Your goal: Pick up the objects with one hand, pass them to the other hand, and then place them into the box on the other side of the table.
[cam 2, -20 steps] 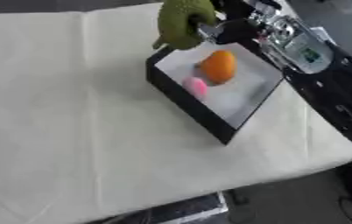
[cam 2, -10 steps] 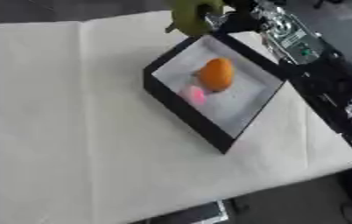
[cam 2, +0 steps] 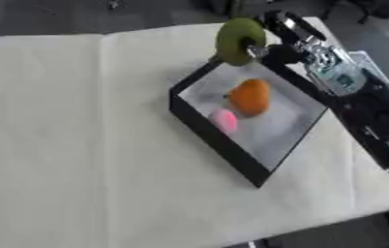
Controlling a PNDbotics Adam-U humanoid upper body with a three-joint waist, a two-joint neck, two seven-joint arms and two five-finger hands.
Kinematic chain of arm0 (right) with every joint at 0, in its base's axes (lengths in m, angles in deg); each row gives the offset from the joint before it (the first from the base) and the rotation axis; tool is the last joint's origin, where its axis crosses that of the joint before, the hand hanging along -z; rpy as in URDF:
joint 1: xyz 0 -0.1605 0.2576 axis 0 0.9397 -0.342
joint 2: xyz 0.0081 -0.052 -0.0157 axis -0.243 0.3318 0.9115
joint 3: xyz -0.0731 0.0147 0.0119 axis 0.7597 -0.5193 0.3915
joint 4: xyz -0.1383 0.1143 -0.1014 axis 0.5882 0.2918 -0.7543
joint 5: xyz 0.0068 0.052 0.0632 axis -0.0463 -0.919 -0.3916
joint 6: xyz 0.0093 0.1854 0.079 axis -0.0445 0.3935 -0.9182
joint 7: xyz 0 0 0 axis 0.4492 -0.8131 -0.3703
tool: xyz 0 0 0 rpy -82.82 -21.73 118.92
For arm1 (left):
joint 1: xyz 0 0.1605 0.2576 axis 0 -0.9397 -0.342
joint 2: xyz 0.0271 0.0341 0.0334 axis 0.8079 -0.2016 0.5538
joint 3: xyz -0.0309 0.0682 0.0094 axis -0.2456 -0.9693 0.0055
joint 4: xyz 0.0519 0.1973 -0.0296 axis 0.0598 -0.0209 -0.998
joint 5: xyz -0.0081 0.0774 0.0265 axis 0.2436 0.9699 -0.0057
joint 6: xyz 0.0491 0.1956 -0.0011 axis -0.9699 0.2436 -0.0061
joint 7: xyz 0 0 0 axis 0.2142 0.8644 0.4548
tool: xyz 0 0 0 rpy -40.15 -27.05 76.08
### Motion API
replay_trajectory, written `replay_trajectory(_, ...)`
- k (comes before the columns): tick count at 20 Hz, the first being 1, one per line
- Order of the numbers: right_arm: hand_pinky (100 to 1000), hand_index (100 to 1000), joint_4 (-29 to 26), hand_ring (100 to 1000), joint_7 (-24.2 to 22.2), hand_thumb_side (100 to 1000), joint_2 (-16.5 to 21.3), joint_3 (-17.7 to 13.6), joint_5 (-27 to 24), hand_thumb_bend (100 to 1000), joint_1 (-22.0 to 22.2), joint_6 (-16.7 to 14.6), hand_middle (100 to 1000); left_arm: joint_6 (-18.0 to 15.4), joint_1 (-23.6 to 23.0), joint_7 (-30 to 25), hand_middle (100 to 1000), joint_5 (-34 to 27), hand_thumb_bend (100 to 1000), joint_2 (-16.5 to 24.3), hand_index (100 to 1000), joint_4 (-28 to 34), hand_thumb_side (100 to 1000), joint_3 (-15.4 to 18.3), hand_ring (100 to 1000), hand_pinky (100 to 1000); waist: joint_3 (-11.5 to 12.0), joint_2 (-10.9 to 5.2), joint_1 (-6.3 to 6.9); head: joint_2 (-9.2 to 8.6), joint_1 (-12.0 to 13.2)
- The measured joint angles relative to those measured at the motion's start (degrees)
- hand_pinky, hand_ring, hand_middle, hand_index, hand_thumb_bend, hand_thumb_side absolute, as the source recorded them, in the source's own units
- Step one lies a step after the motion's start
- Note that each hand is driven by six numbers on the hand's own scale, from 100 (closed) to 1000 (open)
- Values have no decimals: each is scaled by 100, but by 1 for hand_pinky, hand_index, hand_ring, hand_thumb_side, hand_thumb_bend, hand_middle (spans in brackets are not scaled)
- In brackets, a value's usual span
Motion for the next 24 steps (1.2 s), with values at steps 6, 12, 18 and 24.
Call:
replay_trajectory(6,995,837,76,1000,68,163,2,-51,623,226,311,-430,730,13,-1,107,772,24,157,0,902,27,818,55,729,850,-1,0,-1,0,25)
replay_trajectory(12,1000,1000,74,1000,-233,100,32,-235,1758,276,451,-1119,912,34,-19,202,774,48,150,0,903,37,809,108,730,850,-21,0,0,5,39)
replay_trajectory(18,1000,1000,29,1000,178,100,45,-431,2275,141,570,-1265,944,52,-50,299,771,79,147,1,900,72,800,175,729,849,-35,-4,6,24,88)
replay_trajectory(24,1000,1000,-913,1000,453,302,-289,-768,507,100,680,-596,972,129,-55,503,769,80,111,1,899,181,765,371,723,844,-63,-5,21,42,332)
